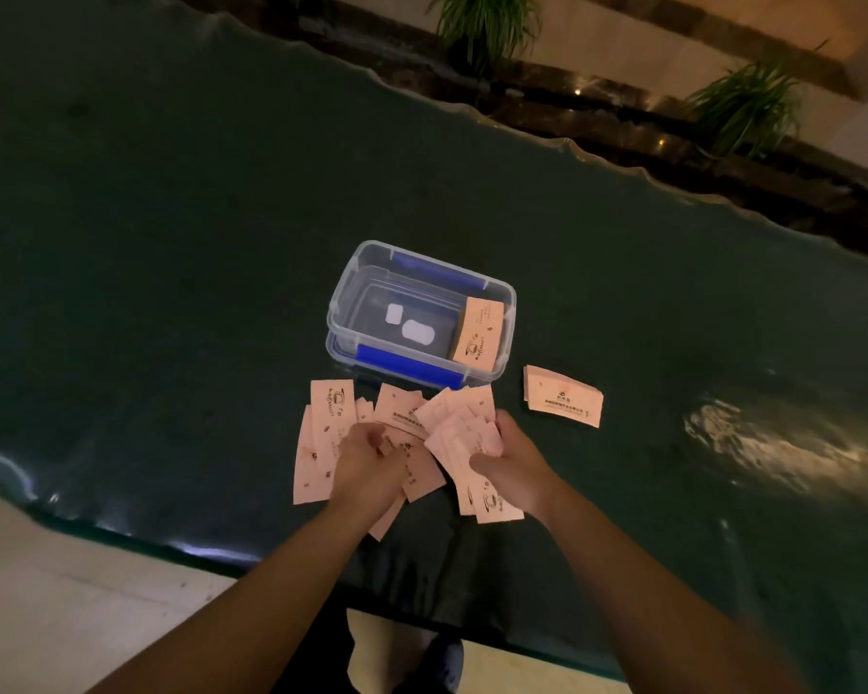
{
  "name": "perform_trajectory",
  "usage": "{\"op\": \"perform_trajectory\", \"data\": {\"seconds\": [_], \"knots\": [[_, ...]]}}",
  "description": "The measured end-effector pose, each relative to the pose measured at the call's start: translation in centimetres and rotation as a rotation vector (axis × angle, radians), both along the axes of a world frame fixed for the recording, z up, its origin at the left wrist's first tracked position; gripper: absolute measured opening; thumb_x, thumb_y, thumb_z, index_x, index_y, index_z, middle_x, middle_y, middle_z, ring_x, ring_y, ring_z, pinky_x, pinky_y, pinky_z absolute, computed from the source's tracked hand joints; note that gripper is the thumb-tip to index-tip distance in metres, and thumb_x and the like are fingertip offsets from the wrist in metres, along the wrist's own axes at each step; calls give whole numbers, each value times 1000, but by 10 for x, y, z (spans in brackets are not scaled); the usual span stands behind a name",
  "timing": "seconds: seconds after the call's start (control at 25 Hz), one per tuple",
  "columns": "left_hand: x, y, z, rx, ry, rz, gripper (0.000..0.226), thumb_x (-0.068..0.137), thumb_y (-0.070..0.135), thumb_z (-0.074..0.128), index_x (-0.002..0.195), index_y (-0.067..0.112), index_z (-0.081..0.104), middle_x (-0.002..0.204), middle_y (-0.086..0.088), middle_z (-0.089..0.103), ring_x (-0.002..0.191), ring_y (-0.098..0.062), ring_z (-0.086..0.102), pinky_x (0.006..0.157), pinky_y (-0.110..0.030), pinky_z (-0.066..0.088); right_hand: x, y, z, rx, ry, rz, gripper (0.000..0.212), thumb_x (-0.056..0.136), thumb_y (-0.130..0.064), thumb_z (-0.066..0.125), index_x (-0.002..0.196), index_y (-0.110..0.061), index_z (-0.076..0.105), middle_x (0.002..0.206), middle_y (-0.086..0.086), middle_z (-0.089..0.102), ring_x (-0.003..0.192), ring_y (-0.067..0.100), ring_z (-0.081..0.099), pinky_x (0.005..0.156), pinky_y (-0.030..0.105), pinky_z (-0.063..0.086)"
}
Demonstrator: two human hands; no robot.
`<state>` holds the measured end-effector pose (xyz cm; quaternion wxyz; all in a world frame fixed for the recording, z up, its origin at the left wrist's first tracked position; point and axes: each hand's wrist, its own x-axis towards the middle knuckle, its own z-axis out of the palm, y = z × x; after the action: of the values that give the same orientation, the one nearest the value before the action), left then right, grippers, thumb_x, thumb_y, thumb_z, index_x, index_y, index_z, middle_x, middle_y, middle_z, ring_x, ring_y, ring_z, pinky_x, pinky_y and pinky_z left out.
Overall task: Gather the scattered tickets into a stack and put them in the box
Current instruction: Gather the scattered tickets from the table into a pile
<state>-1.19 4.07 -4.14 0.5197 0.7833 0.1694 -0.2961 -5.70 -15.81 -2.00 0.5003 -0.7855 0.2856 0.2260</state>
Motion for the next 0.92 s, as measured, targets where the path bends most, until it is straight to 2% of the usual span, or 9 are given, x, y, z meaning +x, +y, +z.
{"op": "perform_trajectory", "data": {"seconds": [0.16, 0.28, 0.36, 0.44, 0.56, 0.68, 0.72, 0.8, 0.92], "knots": [[-3, 7, 1, -54, 137, 137, 48, 96, 22, 64, 139, 28, 46, 95, 15, 56, 82, -7, 59, 58, -26, 44, 29, 10, -4, 33, -10, 28, 59, 90, -7, 70, 132, -41, 45, 116, -21, 58, 119, 14, 57, 78, 30, 51], [-4, 7, 4, -92, 185, 163, 29, 98, 21, 62, 116, 38, 47, 94, 16, 59, 77, -3, 57, 54, -24, 43, 44, 19, -9, -26, 18, 103, 61, 92, -8, 69, 145, -30, 46, 128, -11, 59, 113, 13, 56, 74, 28, 49], [-4, 5, 8, -112, 177, 137, 29, 99, 19, 63, 100, 44, 48, 93, 19, 60, 74, -1, 57, 47, -18, 43, 51, 24, -14, -95, 25, 139, 57, 93, -10, 69, 144, -26, 49, 142, -1, 58, 117, 16, 56, 76, 28, 50], [-4, 1, 8, -156, 150, 104, 34, 95, 12, 66, 108, 41, 54, 96, 24, 61, 76, 1, 58, 41, -12, 46, 53, 27, -16, -174, 57, 206, 55, 92, -17, 70, 143, -24, 50, 144, 2, 57, 125, 24, 58, 84, 35, 55], [-5, -6, 12, -229, 99, 70, 57, 92, 0, 65, 140, 28, 52, 129, 11, 64, 103, -9, 62, 62, -15, 52, 50, 29, -17, -226, 88, 229, 56, 91, -21, 70, 144, -21, 51, 143, 4, 59, 128, 27, 59, 95, 43, 57], [-7, -16, 19, -298, 77, 61, 73, 92, -1, 67, 153, 28, 39, 151, 1, 53, 129, -21, 57, 80, -29, 62, 40, 29, -16, -228, 74, 162, 56, 89, -22, 71, 142, -20, 52, 138, 4, 61, 128, 27, 57, 101, 51, 55], [-7, -20, 23, -298, 72, 33, 77, 92, 0, 67, 155, 30, 36, 153, 0, 50, 132, -23, 55, 90, -38, 63, 36, 30, -16, -212, 81, 121, 57, 89, -22, 71, 143, -21, 51, 137, 3, 60, 127, 28, 58, 99, 50, 56], [-9, -28, 24, -244, 51, -56, 82, 93, 4, 68, 159, 29, 27, 158, -3, 45, 138, -26, 51, 107, -51, 53, 26, 31, -15, -159, 86, 28, 58, 89, -22, 72, 142, -24, 49, 132, 1, 60, 120, 25, 62, 89, 43, 59], [-12, -39, 23, -205, 27, -98, 84, 94, 10, 69, 161, 25, 21, 161, -8, 41, 141, -27, 47, 115, -53, 44, 11, 30, -14, -46, 82, -109, 51, 92, -18, 70, 140, -21, 53, 121, 0, 66, 105, 20, 68, 71, 31, 54]]}}
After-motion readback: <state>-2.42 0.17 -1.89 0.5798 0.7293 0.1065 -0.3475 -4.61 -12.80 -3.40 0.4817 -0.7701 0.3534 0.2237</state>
